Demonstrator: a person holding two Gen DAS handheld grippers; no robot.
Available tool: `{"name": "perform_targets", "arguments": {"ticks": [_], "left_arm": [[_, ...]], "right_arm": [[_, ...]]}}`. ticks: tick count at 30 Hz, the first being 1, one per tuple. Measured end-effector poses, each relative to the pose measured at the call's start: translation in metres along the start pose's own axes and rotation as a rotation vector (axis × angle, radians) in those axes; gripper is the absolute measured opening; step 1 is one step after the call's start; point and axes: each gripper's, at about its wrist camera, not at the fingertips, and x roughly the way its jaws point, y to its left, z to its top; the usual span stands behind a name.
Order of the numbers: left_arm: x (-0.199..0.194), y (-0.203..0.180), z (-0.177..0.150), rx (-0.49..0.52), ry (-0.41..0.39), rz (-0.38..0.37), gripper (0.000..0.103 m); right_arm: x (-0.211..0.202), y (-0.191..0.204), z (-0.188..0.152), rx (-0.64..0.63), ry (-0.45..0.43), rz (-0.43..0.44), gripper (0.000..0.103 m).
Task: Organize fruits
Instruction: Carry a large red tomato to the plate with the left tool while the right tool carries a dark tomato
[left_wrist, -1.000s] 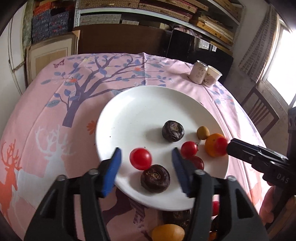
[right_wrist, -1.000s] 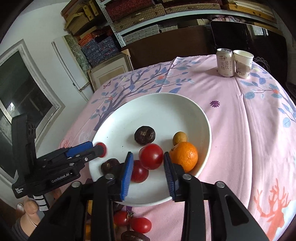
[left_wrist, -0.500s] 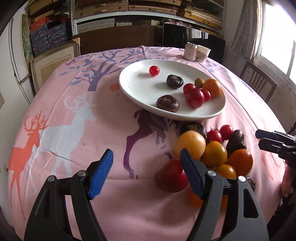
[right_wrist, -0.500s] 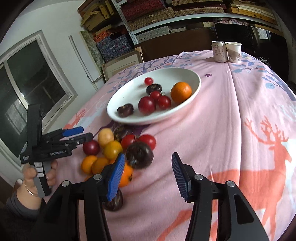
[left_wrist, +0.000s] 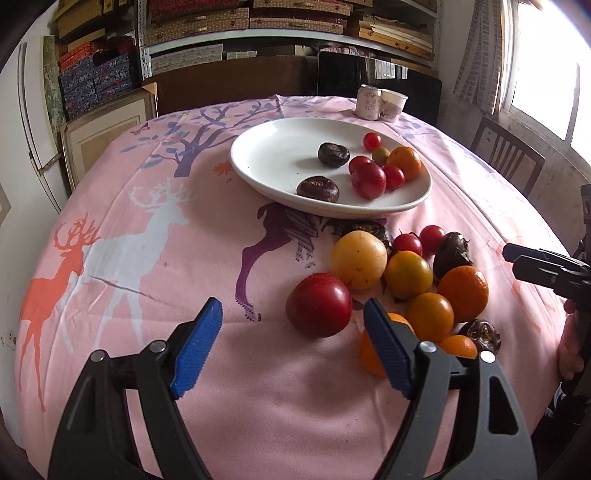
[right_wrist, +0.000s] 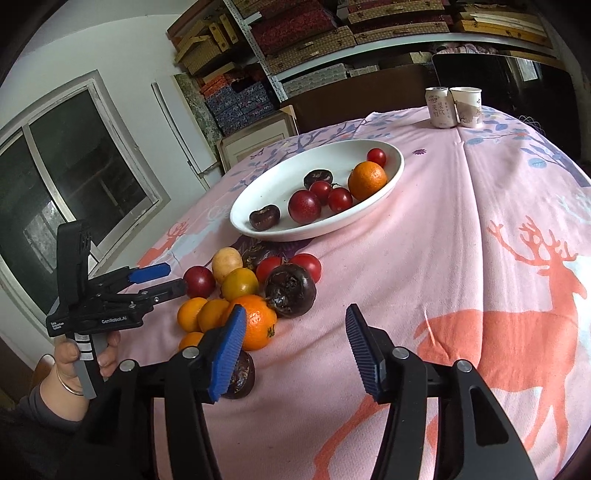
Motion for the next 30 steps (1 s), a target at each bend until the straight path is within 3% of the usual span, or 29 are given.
{"name": "perform_targets", "arguments": {"ticks": [1,3,9,12,15,18,21,27,30], "left_arm": [[0.006,-0.001,0.001,-0.006,0.023,-0.020,0.062],[0.017,-0.004,0.003,-0.015,0.061,-0.042,0.059],[0.030,-0.003,0.012,-0.054,0.079,-0.083,0.051],[0.028,-0.007,0.012,-0.039,0.073,-0.107,0.040],[0.017,-0.010,0.009,-0.024,0.017,-0.051,0.039],[-0.001,0.002,0.006,-0.077,-0.064,-0.039,0.039],[-0.004,0.012,0.000,-0.122,-0.065,0.021,0.039],[-0.004,0.007,-0.002,-0.091,-0.061,0.045,0.039],[-0.004,0.008,-0.003,-0.094,-0.066,0.040,0.039]], "right_arm": [[0.000,0.000,0.000,-0.002,-0.001,0.000,0.056],[0.000,0.000,0.000,-0.002,-0.003,0.005,0.056],[-0.001,-0.005,0.000,0.022,-0.009,0.029,0.056],[-0.001,-0.003,0.000,0.013,-0.007,0.026,0.056],[0.000,0.007,-0.002,-0.044,-0.002,0.012,0.056],[0.002,0.028,-0.009,-0.163,0.028,0.031,0.056],[0.012,0.049,-0.022,-0.273,0.111,0.030,0.056],[0.031,0.074,-0.035,-0.382,0.200,-0.033,0.056],[0.040,0.085,-0.038,-0.413,0.214,-0.075,0.045]]}}
